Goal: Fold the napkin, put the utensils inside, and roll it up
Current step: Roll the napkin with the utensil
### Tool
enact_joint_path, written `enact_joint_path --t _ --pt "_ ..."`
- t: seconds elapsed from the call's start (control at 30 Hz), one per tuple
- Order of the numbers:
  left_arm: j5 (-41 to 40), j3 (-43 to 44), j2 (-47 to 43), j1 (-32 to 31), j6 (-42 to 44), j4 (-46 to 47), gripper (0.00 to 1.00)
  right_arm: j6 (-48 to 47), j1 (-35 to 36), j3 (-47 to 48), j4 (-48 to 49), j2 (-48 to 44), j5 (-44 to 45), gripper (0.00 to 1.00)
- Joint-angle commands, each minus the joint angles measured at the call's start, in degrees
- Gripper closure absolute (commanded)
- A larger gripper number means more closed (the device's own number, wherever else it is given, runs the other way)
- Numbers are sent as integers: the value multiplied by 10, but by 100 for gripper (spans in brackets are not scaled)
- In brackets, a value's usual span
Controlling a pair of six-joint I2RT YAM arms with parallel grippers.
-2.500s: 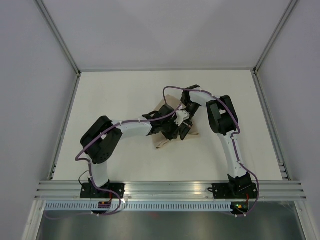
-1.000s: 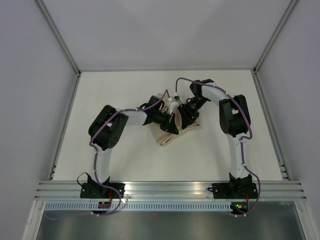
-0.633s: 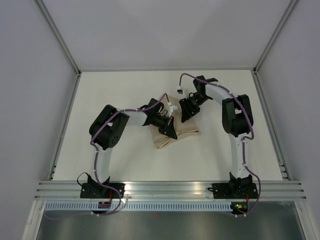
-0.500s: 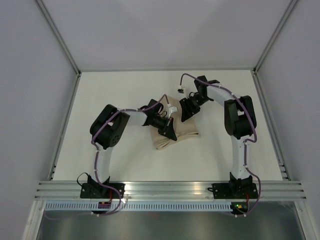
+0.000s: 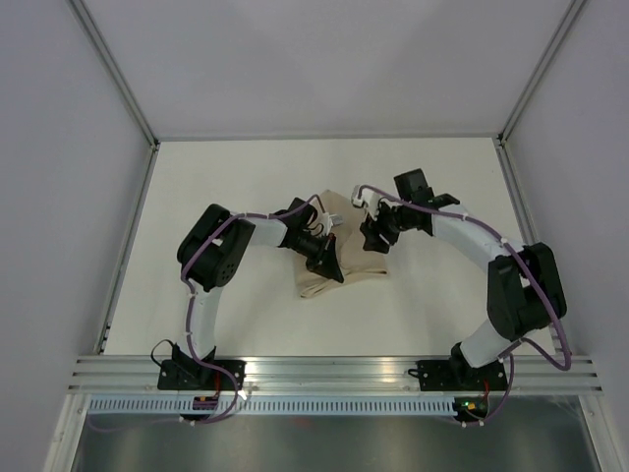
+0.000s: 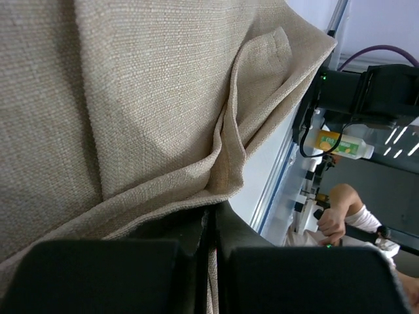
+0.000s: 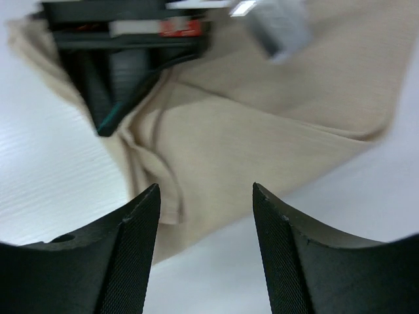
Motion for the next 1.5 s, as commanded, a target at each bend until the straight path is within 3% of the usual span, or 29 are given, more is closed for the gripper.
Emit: enact_joint_path --t 0.0,0.27,0.5,0.93,1.03,1.1,1.27,1.47 --pt "-25 -18 14 2 -50 -45 98 -107 63 -81 51 -60 25 35" --pt "-25 -22 11 2 -60 -51 98 -148 128 -156 77 -97 39 35" --pt "-28 -28 11 2 -63 -51 98 -158 202 -218 146 -105 110 36" --pt "-24 -29 13 3 -64 -50 98 -137 219 -204 181 -42 138 44" --pt "-24 -32 12 2 -64 -51 98 -129 218 -199 182 -34 136 54" --pt "-24 -35 11 2 -63 -51 98 -123 215 -189 171 -30 124 67" --pt "-20 -36 9 2 -62 -46 98 -113 176 -131 87 -1 73 82" --pt "-11 -42 -8 2 -88 -14 90 -122 127 -50 -28 68 12 85"
